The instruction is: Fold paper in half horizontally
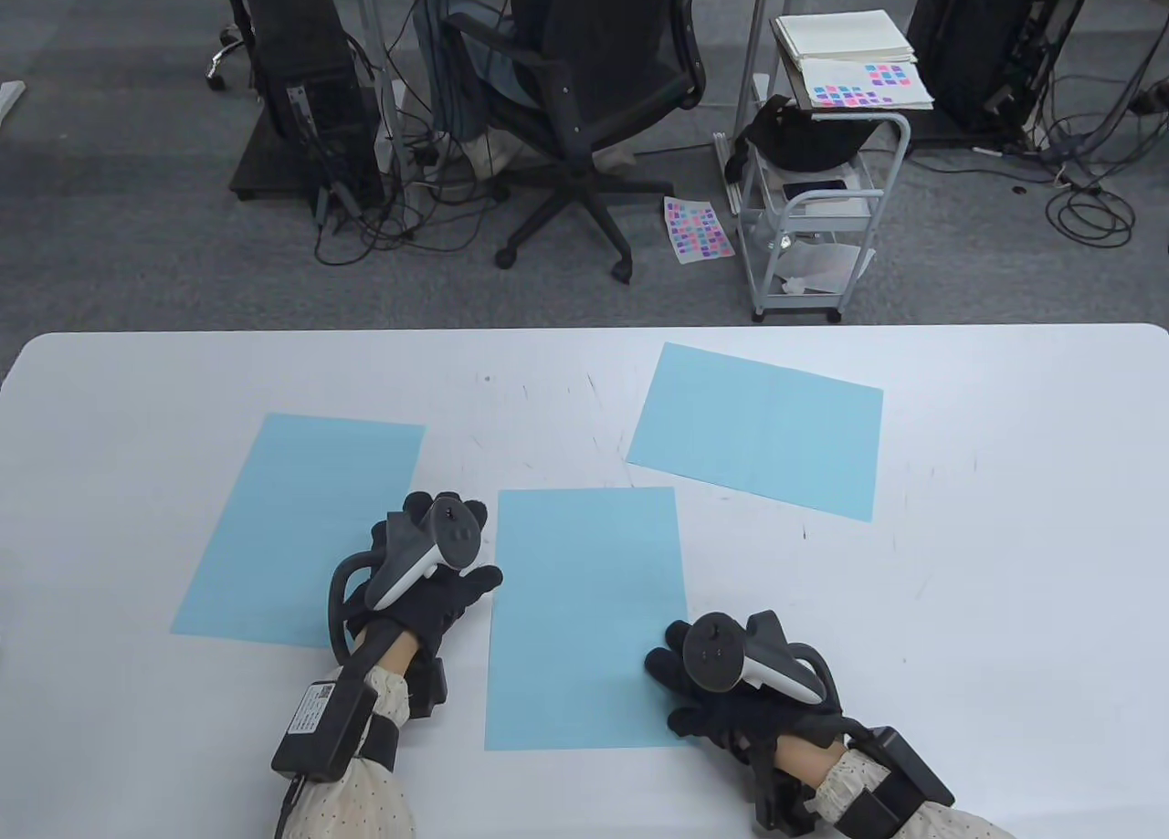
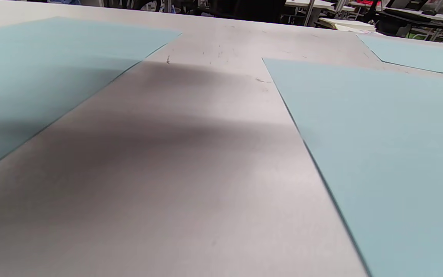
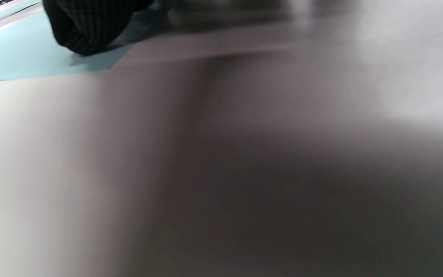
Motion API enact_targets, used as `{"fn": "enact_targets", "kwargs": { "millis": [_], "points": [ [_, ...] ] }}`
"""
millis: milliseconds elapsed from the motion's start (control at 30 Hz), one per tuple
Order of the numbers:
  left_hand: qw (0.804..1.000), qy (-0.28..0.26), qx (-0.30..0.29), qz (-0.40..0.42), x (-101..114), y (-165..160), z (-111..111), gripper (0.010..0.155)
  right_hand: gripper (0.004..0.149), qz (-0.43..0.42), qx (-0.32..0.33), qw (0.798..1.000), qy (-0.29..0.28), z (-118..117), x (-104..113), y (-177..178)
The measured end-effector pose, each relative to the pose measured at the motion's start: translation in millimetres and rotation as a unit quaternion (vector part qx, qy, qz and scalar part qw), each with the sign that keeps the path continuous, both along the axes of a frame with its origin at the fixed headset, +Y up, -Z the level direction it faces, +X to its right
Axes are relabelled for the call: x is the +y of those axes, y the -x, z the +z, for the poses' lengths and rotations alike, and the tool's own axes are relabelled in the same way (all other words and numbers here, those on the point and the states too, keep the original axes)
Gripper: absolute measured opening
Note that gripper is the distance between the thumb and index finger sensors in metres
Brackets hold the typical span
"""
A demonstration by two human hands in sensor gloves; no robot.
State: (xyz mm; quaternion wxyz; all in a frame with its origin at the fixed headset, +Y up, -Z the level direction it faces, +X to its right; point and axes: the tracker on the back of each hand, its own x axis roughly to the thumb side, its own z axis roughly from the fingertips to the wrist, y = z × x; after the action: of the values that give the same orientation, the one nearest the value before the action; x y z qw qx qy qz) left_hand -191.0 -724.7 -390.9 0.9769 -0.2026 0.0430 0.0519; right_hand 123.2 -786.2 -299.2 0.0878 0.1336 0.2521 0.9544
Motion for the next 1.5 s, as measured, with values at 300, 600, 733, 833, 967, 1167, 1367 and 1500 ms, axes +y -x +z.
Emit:
{"fn": "enact_targets", "kwargs": {
  "millis": [300, 600, 733, 833, 967, 1167, 1367, 1500],
  "points": [
    [0.998, 0.046, 0.02, -0.032, -11.8, -19.1, -51.1, 0.079, 0.068, 0.003, 0.003, 1.0, 0.0, -0.2, -0.1, 0.2],
    [0.993, 0.087, 0.035, -0.075, -38.4, -31.4, -70.3, 0.081, 0.068, 0.0, 0.004, 1.0, 0.001, -0.5, -0.6, -0.2],
    [0.991, 0.092, 0.045, -0.09, -46.7, -35.3, -73.6, 0.082, 0.068, -0.002, 0.004, 1.0, 0.001, -0.3, -0.8, -0.5],
    [0.988, 0.097, 0.049, -0.106, -51.3, -36.1, -75.6, 0.079, 0.068, -0.002, 0.003, 1.0, 0.0, -0.2, -0.7, -0.6],
    [0.988, 0.099, 0.048, -0.109, -55.9, -36.1, -74.8, 0.074, 0.068, -0.002, 0.003, 1.0, 0.0, -0.2, -0.8, -0.8],
    [0.989, 0.09, 0.048, -0.107, -56.0, -35.4, -74.4, 0.071, 0.068, -0.002, 0.003, 1.0, 0.001, 0.0, -0.7, -0.9],
    [0.992, 0.087, 0.051, -0.072, -49.9, -33.7, -74.3, 0.066, 0.067, -0.005, 0.002, 1.0, 0.004, 0.0, -0.8, -1.2],
    [0.994, 0.094, 0.049, -0.036, -40.6, -31.9, -73.7, 0.063, 0.067, -0.005, 0.002, 1.0, 0.004, 0.0, -0.8, -1.3]
  ]
}}
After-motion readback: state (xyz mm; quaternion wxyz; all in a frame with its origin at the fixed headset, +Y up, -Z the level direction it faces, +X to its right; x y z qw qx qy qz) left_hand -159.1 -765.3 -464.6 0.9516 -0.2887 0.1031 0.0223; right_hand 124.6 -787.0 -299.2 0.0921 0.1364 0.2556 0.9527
